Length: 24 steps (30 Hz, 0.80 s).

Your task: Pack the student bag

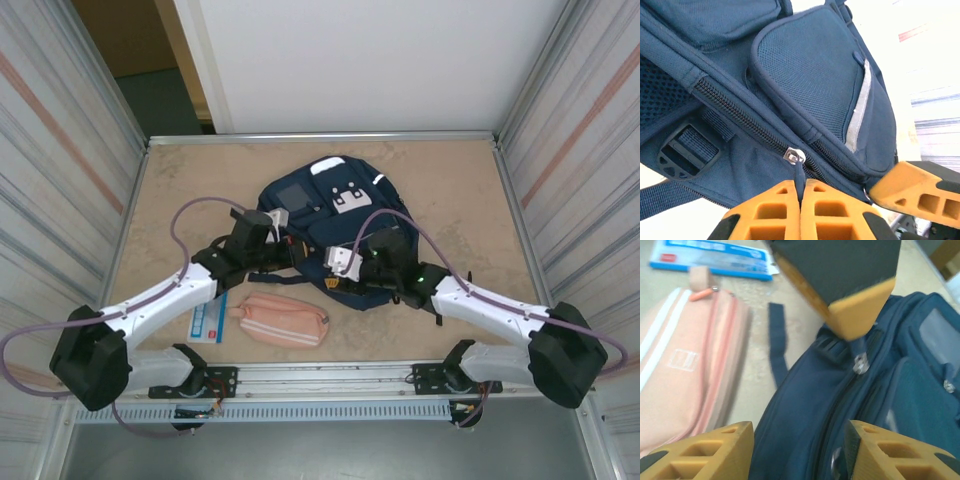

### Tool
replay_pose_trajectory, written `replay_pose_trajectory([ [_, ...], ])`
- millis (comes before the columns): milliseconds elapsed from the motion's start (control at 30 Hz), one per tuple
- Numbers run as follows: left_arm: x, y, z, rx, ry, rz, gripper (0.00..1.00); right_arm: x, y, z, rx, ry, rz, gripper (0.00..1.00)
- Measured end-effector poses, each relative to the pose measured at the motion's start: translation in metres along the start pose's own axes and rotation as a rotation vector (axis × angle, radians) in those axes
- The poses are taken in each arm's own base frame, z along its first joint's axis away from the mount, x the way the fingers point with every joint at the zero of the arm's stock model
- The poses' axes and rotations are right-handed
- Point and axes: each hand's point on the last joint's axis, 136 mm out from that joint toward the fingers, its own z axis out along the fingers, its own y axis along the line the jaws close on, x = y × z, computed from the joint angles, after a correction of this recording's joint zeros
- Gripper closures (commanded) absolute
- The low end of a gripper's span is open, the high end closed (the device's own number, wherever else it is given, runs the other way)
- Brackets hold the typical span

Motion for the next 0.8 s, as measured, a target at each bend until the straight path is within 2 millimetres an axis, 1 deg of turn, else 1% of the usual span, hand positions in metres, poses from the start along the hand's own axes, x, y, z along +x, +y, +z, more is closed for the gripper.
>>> replay_pose_trajectory([
  [100, 0.006, -0.007, 0.006, 0.040, 0.034, -0.025, 1.00, 0.003, -0.002, 0.026, 0.061, 0.060, -0.033, 0.54],
  [133, 0.007, -0.009, 0.007, 0.050, 0.042, -0.029, 1.00, 0.008, -0.003, 0.035, 0.082, 0.088, -0.044, 0.58],
  [200, 0.009, -0.007, 0.008, 0.041, 0.048, -0.038, 1.00, 0.015, -0.006, 0.045, 0.115, 0.127, -0.061, 0.70],
  [233, 0.009, -0.005, 0.009, 0.033, 0.048, -0.046, 1.00, 0.016, -0.008, 0.048, 0.137, 0.137, -0.071, 0.73],
  [267, 0.008, -0.003, 0.008, 0.028, 0.045, -0.050, 1.00, 0.015, -0.012, 0.049, 0.165, 0.141, -0.074, 0.73],
  [433, 0.000, -0.003, 0.003, 0.027, 0.011, -0.047, 1.00, 0.008, -0.023, 0.048, 0.223, 0.119, -0.084, 0.73],
  [500, -0.003, -0.003, 0.000, 0.028, 0.004, -0.050, 1.00, 0.005, -0.024, 0.044, 0.231, 0.102, -0.085, 0.66],
  [533, -0.003, -0.003, -0.001, 0.030, 0.004, -0.051, 1.00, 0.005, -0.023, 0.041, 0.226, 0.095, -0.085, 0.64],
  [667, 0.000, 0.000, -0.002, 0.022, 0.015, -0.054, 1.00, 0.007, -0.020, 0.028, 0.153, 0.081, -0.067, 0.59],
  [733, 0.000, 0.000, -0.002, 0.026, 0.019, -0.055, 1.00, 0.004, -0.017, 0.018, 0.122, 0.066, -0.058, 0.54],
  [800, 0.001, -0.001, -0.003, 0.032, 0.025, -0.056, 1.00, -0.002, -0.015, 0.010, 0.113, 0.036, -0.060, 0.52],
])
